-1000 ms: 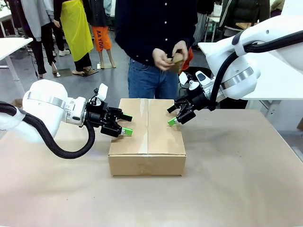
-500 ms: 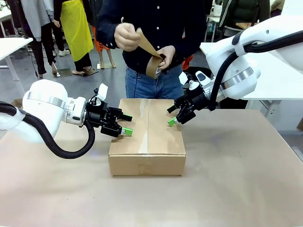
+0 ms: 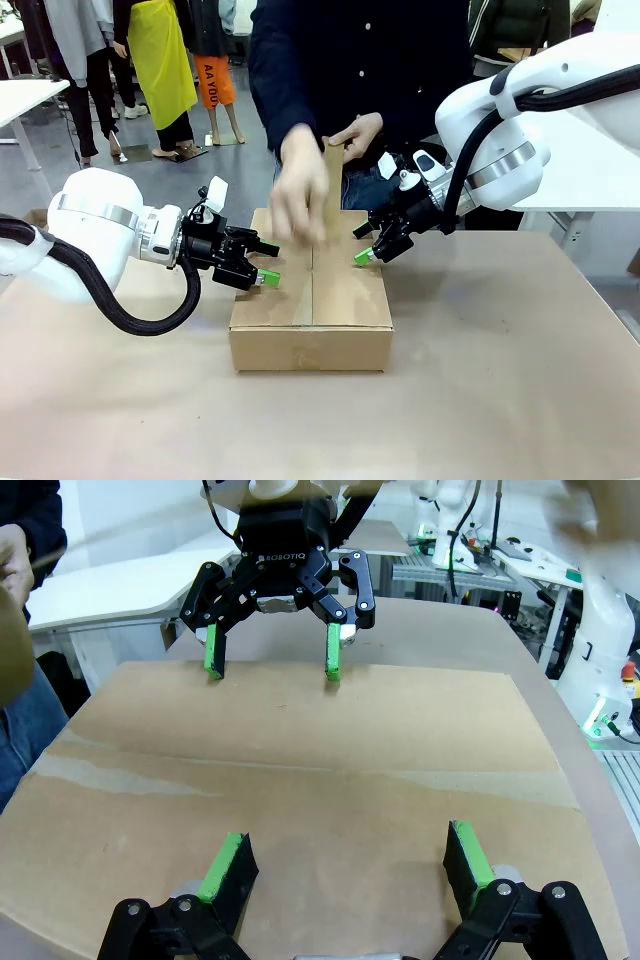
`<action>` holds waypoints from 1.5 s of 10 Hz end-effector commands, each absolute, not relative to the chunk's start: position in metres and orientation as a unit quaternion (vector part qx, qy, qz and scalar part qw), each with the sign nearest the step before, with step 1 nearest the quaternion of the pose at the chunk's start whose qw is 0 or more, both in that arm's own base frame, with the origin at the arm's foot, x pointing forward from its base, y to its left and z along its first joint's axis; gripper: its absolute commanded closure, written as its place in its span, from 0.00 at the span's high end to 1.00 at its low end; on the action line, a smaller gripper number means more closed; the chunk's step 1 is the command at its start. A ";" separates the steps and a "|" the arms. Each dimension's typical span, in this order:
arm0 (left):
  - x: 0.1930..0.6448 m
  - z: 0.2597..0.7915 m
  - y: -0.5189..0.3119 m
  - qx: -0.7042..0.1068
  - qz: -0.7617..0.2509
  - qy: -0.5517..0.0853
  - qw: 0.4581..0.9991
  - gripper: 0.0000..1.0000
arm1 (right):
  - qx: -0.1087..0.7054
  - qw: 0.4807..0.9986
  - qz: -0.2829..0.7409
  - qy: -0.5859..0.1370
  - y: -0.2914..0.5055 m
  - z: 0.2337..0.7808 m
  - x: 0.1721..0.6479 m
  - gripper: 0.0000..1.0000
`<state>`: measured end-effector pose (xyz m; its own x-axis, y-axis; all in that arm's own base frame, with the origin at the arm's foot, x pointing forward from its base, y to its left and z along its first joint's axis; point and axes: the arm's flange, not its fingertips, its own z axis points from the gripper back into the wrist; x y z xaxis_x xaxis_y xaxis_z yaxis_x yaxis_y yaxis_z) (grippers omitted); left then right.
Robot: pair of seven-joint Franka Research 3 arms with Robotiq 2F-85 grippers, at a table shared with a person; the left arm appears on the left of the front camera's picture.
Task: Pack the gift set into the box.
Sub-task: Press and hold the closed box until the human finishes sealing it.
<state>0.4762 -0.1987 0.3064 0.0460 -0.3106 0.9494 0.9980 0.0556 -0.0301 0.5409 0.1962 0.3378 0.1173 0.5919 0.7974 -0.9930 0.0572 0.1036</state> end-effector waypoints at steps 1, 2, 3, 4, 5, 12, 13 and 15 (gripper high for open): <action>0.474 0.304 -0.198 -0.406 -0.554 -0.420 0.593 1.00 | 0.341 0.669 0.594 -0.288 0.194 0.337 0.540 1.00; 0.474 0.304 -0.198 -0.406 -0.554 -0.420 0.593 1.00 | 0.341 0.669 0.594 -0.288 0.194 0.337 0.540 1.00; 0.474 0.304 -0.198 -0.406 -0.554 -0.420 0.593 1.00 | 0.341 0.669 0.594 -0.288 0.194 0.337 0.540 1.00; 0.474 0.304 -0.198 -0.406 -0.554 -0.420 0.593 1.00 | 0.341 0.669 0.594 -0.288 0.194 0.337 0.540 1.00; 0.474 0.304 -0.198 -0.406 -0.554 -0.420 0.593 1.00 | 0.341 0.669 0.594 -0.288 0.194 0.337 0.540 1.00; 0.474 0.304 -0.198 -0.406 -0.554 -0.420 0.593 1.00 | 0.341 0.669 0.594 -0.288 0.194 0.337 0.540 1.00; 0.474 0.304 -0.198 -0.406 -0.554 -0.420 0.593 1.00 | 0.341 0.669 0.594 -0.288 0.194 0.337 0.540 1.00; 0.474 0.304 -0.198 -0.406 -0.554 -0.420 0.593 1.00 | 0.341 0.669 0.594 -0.288 0.194 0.337 0.540 1.00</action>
<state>0.4762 -0.1986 0.3064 0.0460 -0.3106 0.9494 0.9980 0.0557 -0.0301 0.5409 0.1962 0.3378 0.1174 0.5919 0.7974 -0.9930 0.0573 0.1036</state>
